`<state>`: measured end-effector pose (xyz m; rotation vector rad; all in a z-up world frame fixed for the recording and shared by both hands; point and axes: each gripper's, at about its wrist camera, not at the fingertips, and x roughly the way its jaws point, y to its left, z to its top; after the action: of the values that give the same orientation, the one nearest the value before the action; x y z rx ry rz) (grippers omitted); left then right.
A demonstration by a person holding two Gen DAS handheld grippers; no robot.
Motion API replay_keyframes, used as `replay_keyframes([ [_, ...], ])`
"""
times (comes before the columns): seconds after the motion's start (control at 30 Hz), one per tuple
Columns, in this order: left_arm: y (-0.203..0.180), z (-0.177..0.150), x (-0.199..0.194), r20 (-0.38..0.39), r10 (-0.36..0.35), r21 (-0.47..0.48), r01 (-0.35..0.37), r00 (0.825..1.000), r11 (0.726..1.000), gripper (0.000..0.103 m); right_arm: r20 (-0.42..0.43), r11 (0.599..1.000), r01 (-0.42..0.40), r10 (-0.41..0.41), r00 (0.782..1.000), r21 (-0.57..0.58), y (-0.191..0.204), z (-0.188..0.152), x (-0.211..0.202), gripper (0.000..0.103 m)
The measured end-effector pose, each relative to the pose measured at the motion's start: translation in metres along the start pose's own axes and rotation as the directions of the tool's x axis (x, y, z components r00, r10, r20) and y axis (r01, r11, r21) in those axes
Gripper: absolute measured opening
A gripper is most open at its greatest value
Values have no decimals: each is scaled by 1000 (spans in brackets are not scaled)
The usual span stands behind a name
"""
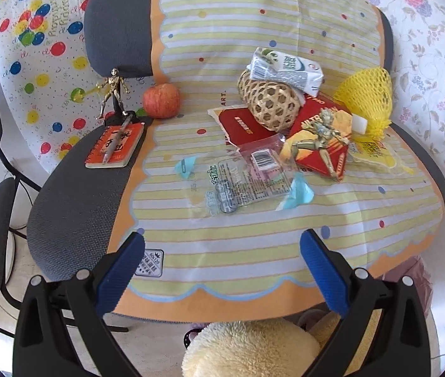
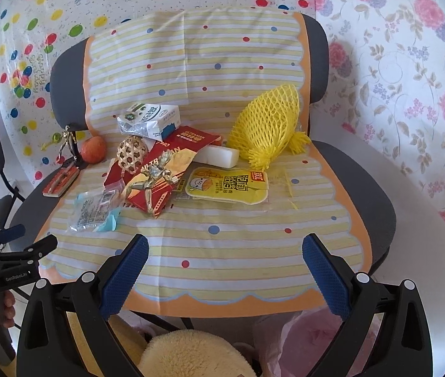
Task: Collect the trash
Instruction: 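Reach the left tool to the clear plastic wrapper and close on it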
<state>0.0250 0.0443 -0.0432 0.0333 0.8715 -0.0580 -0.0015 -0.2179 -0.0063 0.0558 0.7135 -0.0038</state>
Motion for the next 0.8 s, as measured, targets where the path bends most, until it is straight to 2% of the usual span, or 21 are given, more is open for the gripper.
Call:
replay_keyframes([
  [0.1,-8,7,6,6,-55,8,55,998,998,96,8,998,-56,56,998,32,-3,6,11,97],
  [0.27,-34,22,31,-8,-28,79,29,1000,996,96,-15,996,-78,79,997,30,-2,14,29,97],
  [0.47,-45,38,65,-51,-76,42,78,996,996,96,-44,998,-60,60,997,1,-6,14,46,97],
  [0.63,-52,40,96,-100,-43,51,48,994,998,96,-57,998,-67,67,996,7,-13,15,53,97],
  [0.8,-41,37,105,-101,-122,1,123,987,992,96,-67,997,-82,82,994,5,-14,12,56,97],
])
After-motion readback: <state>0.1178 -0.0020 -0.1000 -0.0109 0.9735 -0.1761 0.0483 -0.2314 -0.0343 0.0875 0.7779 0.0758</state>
